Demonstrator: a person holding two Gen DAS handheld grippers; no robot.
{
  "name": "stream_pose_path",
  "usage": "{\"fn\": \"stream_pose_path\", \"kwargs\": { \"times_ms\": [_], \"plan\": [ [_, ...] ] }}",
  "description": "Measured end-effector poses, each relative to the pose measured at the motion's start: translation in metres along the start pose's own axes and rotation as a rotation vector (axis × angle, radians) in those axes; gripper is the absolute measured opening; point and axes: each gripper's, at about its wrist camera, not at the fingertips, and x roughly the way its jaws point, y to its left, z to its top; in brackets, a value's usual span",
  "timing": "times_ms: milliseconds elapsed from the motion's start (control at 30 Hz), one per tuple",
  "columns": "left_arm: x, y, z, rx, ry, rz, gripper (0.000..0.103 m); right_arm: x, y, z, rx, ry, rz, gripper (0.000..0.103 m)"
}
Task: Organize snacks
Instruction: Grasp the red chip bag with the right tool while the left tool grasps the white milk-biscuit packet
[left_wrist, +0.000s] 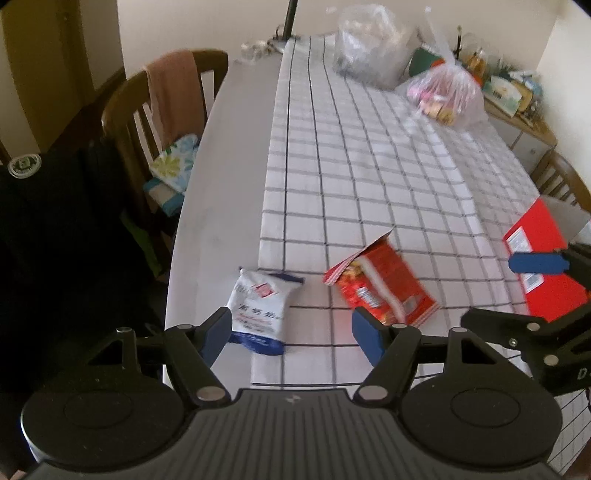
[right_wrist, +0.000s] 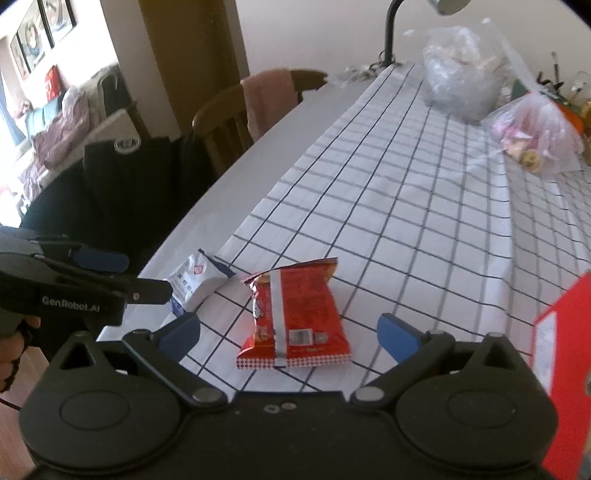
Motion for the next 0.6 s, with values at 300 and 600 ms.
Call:
{"fn": "stream_pose_path", "kwargs": {
  "times_ms": [300,600],
  "plan": [
    [0.049,0.021,0.004,0.037,0.079,-0.006,0.071,0.060,0.004,0.004,-0.050,0.103,-0.033,0.102],
    [0.081,0.025,0.009,0.072,0.116,0.007,0.071,0.095,0.004,0.007,-0.102,0.148,-0.064,0.099]
  ]
}}
